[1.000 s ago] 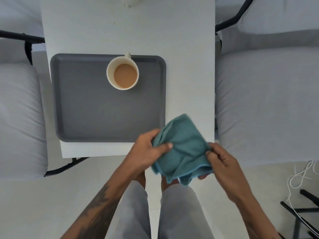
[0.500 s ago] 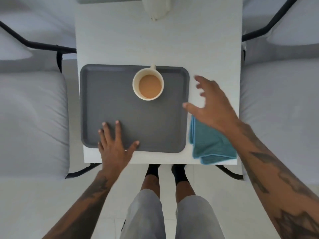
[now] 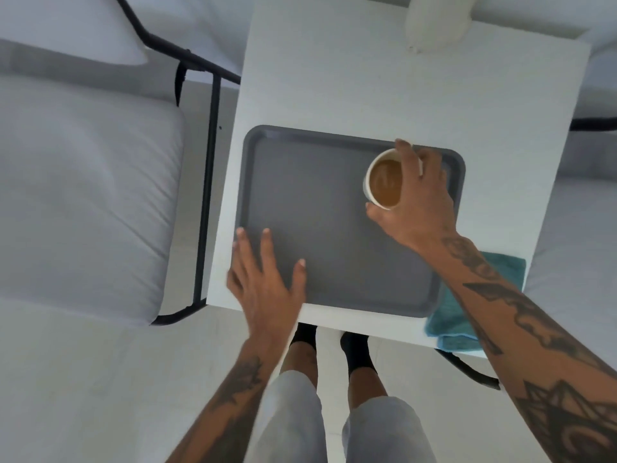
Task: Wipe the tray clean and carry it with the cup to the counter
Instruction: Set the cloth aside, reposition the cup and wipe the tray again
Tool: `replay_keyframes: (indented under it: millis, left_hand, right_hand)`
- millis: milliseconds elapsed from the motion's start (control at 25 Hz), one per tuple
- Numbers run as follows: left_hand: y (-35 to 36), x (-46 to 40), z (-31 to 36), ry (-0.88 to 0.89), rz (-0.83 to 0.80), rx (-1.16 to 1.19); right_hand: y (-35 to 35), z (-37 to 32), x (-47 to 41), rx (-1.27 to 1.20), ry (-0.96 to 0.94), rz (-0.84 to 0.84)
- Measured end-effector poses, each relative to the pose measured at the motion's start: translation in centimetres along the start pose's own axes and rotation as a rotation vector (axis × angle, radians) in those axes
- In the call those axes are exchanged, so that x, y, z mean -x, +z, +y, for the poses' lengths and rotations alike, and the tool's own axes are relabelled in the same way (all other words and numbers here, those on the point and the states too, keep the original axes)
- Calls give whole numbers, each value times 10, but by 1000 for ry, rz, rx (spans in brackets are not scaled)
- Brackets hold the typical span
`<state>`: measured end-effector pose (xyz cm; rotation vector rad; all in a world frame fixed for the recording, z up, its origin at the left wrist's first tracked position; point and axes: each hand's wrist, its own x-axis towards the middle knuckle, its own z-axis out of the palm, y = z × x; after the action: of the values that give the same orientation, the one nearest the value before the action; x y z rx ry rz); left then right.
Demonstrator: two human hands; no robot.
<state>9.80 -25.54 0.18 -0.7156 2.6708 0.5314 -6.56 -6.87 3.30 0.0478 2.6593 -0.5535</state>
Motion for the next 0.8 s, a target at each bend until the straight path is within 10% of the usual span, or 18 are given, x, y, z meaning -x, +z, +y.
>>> replay_keyframes:
  millis: [800]
  left_hand:
    - [-6, -60, -30, 361, -39, -264]
  right_hand:
    - [-17, -132, -72, -2, -326, 45]
